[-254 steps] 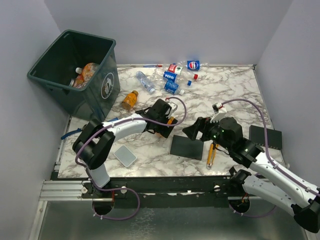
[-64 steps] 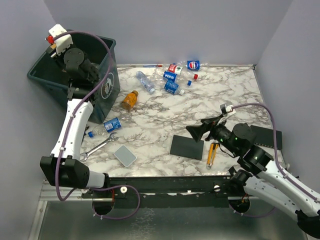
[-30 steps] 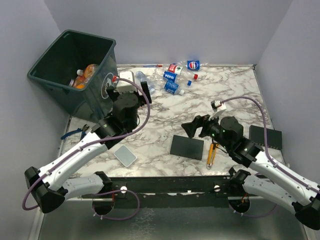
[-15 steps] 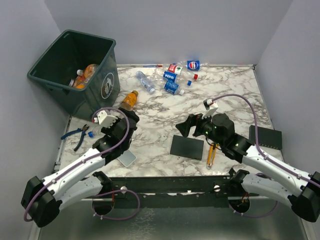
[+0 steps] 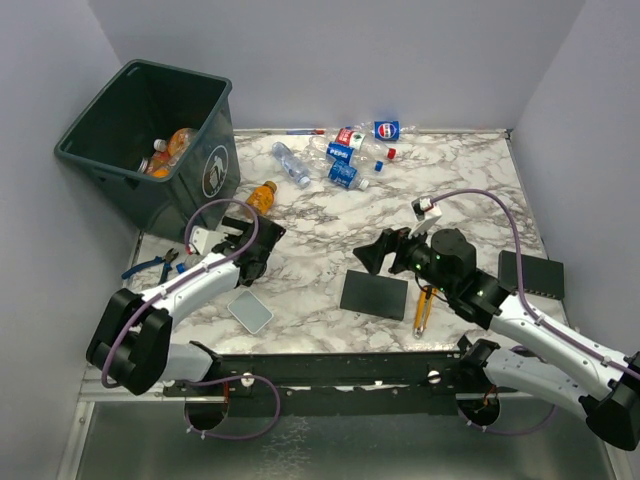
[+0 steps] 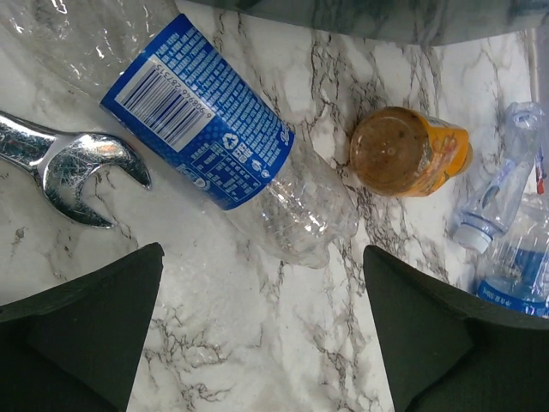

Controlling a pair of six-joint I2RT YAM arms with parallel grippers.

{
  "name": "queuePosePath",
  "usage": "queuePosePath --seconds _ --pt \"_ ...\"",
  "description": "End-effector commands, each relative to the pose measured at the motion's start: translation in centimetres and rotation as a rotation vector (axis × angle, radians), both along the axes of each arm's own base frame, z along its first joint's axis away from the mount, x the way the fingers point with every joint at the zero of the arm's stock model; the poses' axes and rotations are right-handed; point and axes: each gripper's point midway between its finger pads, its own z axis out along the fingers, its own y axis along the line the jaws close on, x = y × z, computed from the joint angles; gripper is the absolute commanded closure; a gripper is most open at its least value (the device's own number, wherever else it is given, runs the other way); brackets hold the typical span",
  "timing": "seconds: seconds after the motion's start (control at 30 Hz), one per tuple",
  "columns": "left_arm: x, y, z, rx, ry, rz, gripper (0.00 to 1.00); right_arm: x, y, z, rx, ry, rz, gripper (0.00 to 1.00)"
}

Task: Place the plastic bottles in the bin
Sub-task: Pick up the plastic bottle at the center of the board.

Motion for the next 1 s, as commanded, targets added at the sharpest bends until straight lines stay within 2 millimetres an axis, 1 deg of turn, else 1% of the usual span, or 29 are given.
queuePosePath --seconds 0.0,0.2,0.33,0.5,0.7,0.9,0.97 --pt "0.2 1.0 -1.4 -0.020 -0.005 0.095 0.01 -0.7 -0.1 -0.5 -0.016 0.015 0.020 0.01" --pt "2.1 1.7 -1.5 -0.014 -0.060 0.126 0.01 -1.0 -0.1 -0.6 -0.015 0.023 0.029 0.01" --pt "3.1 1.6 -1.4 -0.015 -0.092 0.117 0.01 -1.2 -0.3 -0.8 -0.012 0.022 0.024 0.01" --pt "3.5 1.3 -2.9 -0.031 -0.079 0.103 0.03 -1.3 -0.5 -0.8 -0.008 0.025 0.021 0.01" --pt "3.1 0.8 -5.0 -0.048 -0.038 0.077 0.17 -1.4 -0.8 -0.7 -0.010 0.022 0.012 0.01" --pt "2.6 0.8 -5.8 -0.046 -0.026 0.056 0.28 -1.3 -0.7 -0.7 -0.010 0.026 0.010 0.01" --pt "2.3 0.8 -5.9 -0.046 -0.026 0.052 0.36 -1.2 -0.6 -0.6 -0.006 0.024 0.011 0.01"
